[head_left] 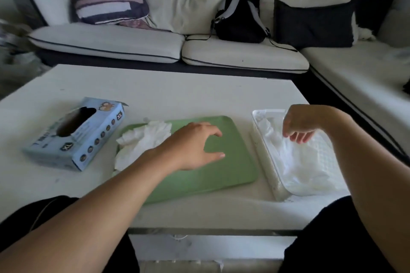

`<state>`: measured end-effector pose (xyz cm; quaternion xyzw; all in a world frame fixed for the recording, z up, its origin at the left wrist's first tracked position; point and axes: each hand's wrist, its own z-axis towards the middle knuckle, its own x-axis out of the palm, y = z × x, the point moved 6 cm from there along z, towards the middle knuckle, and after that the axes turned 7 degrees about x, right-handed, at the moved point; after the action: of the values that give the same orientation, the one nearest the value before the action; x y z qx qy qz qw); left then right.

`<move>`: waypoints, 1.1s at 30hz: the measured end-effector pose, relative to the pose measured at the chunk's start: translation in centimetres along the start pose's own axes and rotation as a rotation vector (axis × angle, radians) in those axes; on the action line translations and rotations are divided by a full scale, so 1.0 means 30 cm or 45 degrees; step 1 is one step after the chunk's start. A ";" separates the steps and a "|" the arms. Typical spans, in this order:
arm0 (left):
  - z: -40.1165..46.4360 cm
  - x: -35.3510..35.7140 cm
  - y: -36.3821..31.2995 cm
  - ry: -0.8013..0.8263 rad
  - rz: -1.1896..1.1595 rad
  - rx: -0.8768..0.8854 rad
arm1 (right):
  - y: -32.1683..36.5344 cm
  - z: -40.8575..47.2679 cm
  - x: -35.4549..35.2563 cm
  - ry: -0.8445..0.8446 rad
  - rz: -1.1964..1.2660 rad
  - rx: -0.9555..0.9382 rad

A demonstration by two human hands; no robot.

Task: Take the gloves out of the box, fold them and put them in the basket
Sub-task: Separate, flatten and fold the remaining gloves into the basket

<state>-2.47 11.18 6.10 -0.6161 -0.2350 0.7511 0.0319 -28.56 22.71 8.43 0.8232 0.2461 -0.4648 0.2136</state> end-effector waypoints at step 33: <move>-0.024 -0.111 0.249 0.132 0.242 -0.288 | 0.456 -0.153 0.185 -0.539 0.141 -0.903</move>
<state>0.82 3.64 6.11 -0.6730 -0.2570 0.6868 -0.0968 -14.80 15.75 7.48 0.5968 0.2971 -0.4981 0.5545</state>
